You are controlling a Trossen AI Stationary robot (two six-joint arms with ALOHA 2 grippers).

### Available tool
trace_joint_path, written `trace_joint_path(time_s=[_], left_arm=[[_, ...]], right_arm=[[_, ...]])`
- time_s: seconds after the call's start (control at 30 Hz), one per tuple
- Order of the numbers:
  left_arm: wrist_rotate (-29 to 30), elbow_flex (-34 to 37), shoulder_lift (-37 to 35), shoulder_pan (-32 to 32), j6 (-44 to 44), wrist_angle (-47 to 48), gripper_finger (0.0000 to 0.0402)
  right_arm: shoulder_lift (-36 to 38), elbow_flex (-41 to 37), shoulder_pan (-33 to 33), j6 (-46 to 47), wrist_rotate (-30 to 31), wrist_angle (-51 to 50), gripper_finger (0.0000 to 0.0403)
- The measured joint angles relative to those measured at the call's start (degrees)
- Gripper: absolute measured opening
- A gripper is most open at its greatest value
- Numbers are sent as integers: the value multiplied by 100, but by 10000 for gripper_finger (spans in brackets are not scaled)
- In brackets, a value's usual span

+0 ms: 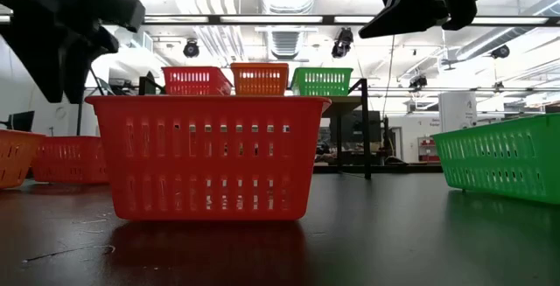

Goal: Stack baskets on shelf by color
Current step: Stack the top red basket on top of the other red basket on the shelf

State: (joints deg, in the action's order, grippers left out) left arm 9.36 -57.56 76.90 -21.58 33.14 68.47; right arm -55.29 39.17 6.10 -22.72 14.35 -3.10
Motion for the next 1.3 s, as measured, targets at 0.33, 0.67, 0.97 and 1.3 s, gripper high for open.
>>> trace_joint_path(time_s=[0.33,0.67,0.97,1.3], left_arm=[[79,648,85,233,-812,-387,214],[184,1150,85,516,-970,-1303,177],[197,1287,85,625,-1014,-1456,125],[267,1070,85,625,-1250,-1836,6]], right_arm=[[0,-50,-1,0,0,-4,9],[0,-50,-1,-43,2,-2,9],[0,-50,-1,-44,7,-1,9],[0,-50,-1,-44,22,-2,9]])
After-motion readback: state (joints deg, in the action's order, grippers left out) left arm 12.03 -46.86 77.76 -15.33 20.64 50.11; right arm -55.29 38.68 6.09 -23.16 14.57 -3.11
